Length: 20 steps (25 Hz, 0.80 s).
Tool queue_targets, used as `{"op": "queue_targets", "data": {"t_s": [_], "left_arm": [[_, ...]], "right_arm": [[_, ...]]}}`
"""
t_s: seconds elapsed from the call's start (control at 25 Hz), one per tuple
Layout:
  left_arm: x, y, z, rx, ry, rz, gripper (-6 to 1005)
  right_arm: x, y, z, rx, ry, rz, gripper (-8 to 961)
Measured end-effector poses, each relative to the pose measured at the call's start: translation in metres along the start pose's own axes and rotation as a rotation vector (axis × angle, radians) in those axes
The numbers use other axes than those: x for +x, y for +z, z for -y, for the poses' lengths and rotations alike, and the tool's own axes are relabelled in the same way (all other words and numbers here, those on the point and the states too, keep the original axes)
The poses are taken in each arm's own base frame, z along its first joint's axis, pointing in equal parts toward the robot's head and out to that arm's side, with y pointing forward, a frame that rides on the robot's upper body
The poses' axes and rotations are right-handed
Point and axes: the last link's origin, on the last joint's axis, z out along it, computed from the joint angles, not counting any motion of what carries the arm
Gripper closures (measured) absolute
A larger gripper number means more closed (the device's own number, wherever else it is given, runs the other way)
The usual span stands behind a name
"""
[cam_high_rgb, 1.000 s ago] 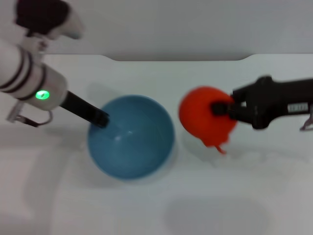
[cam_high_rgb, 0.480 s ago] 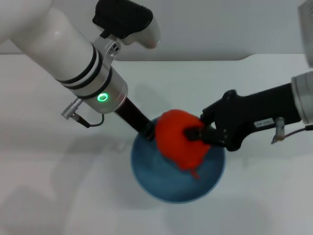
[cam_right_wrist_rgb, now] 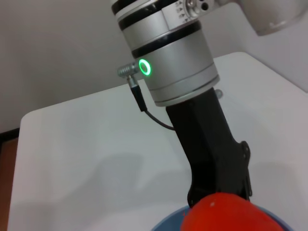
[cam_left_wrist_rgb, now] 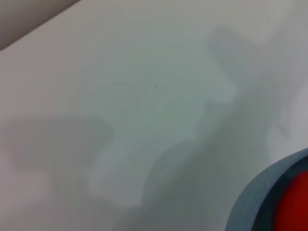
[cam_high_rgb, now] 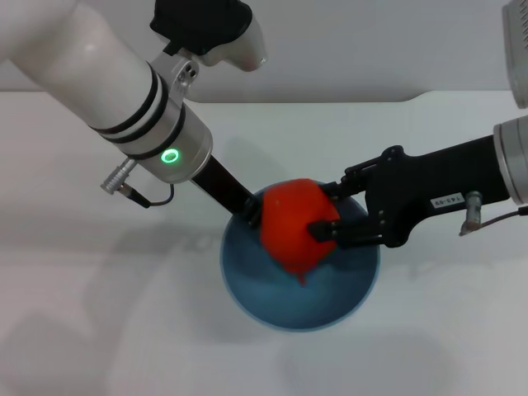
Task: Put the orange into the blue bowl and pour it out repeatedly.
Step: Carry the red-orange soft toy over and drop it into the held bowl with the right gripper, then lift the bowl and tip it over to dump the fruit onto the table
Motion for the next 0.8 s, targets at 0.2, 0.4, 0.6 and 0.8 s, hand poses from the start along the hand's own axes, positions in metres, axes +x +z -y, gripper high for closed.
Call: {"op": "queue_targets", "data": {"t_s": [0.2,0.4,0.6,0.8], "left_arm": [[-0.002,-0.002,0.01,0.024,-0.02,-0.008,1001],[-0.004,-0.001,0.018,0.053,-0.04,-0.023,1000],[-0.001,-0.004,0.02,0.068,-0.026,-0.047,1000],[0.0,-0.02,0.025,0.177,0.029,-0.186,1001]], "right_arm": [[0.002,-0.011,0.002,0.031,0.03,0.013,467],[0.006,-0.024,0.003,0.042,0.069,0.022,467],[0.011,-0.045,0.01,0.1,0.166,0.061,466],[0.045,-0.086,0.025,0.216,0.421,0.098,467]]}}
